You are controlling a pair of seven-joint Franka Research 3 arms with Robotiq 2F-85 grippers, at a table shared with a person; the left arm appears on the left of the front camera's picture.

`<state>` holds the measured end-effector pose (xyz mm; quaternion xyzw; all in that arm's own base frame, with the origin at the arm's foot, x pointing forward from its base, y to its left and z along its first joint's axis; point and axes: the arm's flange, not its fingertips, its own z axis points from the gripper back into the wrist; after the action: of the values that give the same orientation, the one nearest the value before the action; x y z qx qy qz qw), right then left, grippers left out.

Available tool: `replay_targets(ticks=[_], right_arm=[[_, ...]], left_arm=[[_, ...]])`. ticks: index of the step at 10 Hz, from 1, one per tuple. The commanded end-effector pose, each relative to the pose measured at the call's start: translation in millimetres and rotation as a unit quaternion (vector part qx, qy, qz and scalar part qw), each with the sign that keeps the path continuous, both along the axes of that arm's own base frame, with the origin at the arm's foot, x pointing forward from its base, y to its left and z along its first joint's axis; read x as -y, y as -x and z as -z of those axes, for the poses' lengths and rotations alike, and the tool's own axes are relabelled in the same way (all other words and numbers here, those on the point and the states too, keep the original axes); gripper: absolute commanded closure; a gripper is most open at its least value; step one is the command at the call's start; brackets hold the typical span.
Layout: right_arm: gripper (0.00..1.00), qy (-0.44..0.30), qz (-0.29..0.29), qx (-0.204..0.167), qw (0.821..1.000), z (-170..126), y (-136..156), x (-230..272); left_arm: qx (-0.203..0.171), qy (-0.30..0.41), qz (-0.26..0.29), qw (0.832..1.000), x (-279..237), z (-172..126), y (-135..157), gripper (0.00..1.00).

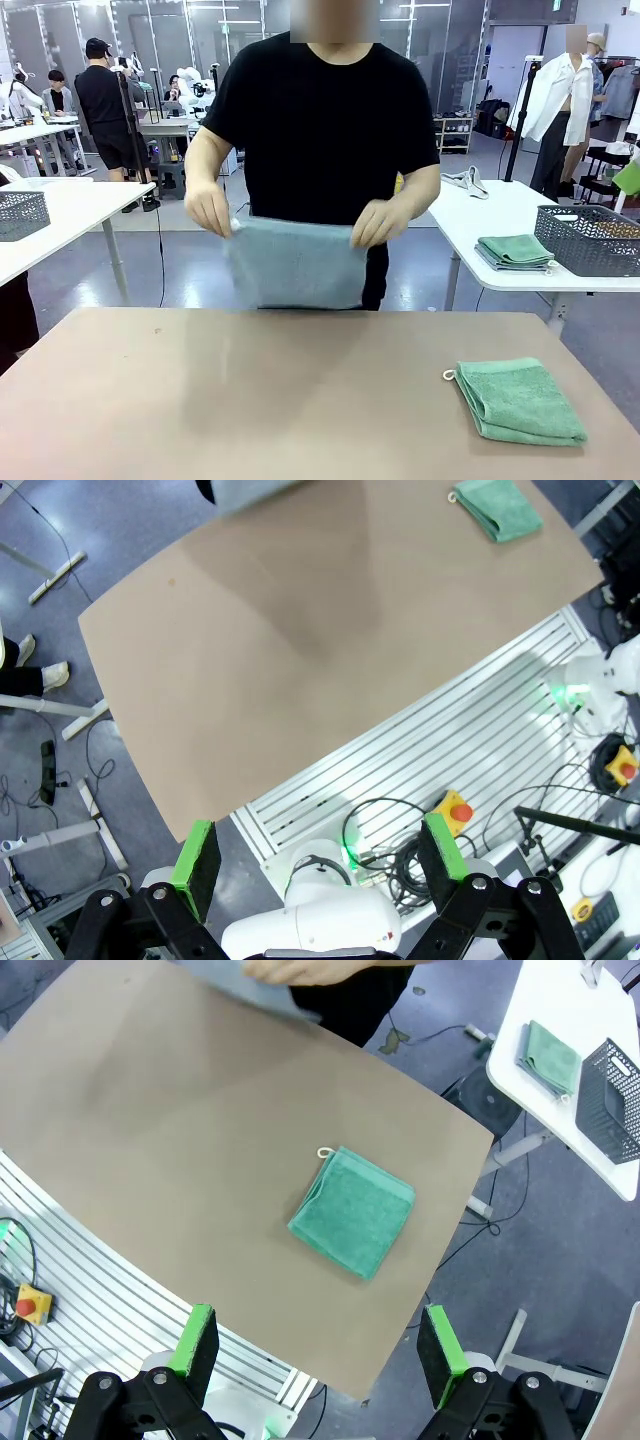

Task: Fold the towels and place them in the basket.
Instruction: When a person lays out a Towel with hook on the table, fold it in half twice.

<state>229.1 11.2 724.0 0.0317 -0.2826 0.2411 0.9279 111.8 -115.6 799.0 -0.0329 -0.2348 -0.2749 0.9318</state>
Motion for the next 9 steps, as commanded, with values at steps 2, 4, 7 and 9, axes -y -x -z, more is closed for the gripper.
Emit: replay_targets(ticks=[2, 4, 7, 9], right_arm=[[0.00, 0.006, 0.006, 0.001, 1.000, -1.8, -2.1, 0.4], [0.00, 0.006, 0.006, 0.001, 1.000, -1.8, -2.1, 0.4], [0.00, 0.006, 0.006, 0.001, 1.000, -1.8, -2.1, 0.4], [0.00, 0.006, 0.006, 0.001, 1.000, -1.8, -2.1, 0.4]], left_arm=[[0.002, 0.006, 0.011, 1.000, 2.0, -2.8, 11.8, 0.00], [0.002, 0.006, 0.011, 1.000, 2.0, -2.8, 11.8, 0.00], [0.002, 0.006, 0.011, 1.000, 2.0, -2.8, 11.8, 0.00], [0.002, 0.006, 0.011, 1.000, 2.0, -2.8, 11.8, 0.00]])
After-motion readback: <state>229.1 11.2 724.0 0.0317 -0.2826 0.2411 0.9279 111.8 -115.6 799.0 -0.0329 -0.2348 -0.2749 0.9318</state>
